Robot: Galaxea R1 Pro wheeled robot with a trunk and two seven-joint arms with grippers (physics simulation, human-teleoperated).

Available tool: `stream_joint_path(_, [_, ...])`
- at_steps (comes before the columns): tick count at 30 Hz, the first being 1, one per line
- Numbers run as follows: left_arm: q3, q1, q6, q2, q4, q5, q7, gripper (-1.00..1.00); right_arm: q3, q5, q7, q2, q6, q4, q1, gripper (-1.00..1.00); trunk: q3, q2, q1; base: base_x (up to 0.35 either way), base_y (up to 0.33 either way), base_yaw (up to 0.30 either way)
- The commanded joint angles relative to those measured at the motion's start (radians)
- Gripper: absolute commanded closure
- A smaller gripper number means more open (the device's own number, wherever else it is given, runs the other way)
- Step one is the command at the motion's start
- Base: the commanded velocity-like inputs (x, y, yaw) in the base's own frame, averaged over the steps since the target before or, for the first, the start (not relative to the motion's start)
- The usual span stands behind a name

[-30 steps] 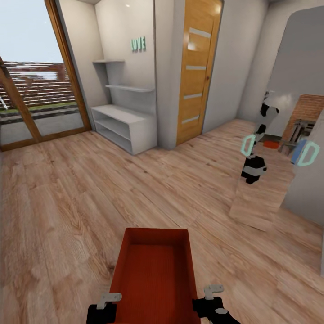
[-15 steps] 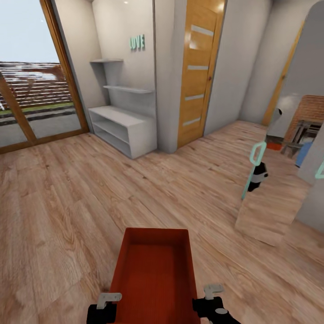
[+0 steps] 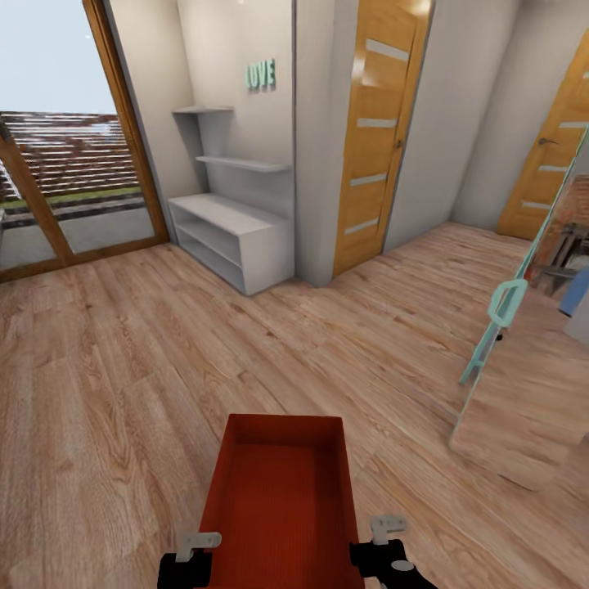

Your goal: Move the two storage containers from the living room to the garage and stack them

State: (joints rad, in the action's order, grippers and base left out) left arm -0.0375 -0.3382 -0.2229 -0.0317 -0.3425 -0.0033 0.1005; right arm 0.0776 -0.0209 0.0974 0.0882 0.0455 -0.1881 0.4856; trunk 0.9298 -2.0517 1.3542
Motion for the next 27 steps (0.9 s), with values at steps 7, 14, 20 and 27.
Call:
stream_joint_path(7, [0.008,-0.001,-0.004,0.001,0.000,0.002,0.016,1.00,0.004,-0.005,0.011,-0.001,0.002,0.001,0.001,1.00,0.001,0.000,0.000,0.346,0.000,0.084])
stream_joint_path(14, [0.008,-0.001,-0.004,0.001,0.000,0.002,0.016,1.00,0.004,-0.004,0.011,-0.001,0.002,0.001,0.001,1.00,0.001,0.000,0.000,0.346,0.000,0.008])
stream_joint_path(20, [0.008,-0.001,-0.004,0.001,0.000,0.002,0.016,1.00,0.004,-0.005,0.011,-0.001,0.002,0.001,0.001,1.00,0.001,0.000,0.000,0.346,0.000,0.001])
stream_joint_path(27, [0.008,-0.001,-0.004,0.001,0.000,0.002,0.016,1.00,0.004,-0.004,0.011,-0.001,0.002,0.001,0.001,1.00,0.001,0.000,0.000,0.346,0.000,0.000])
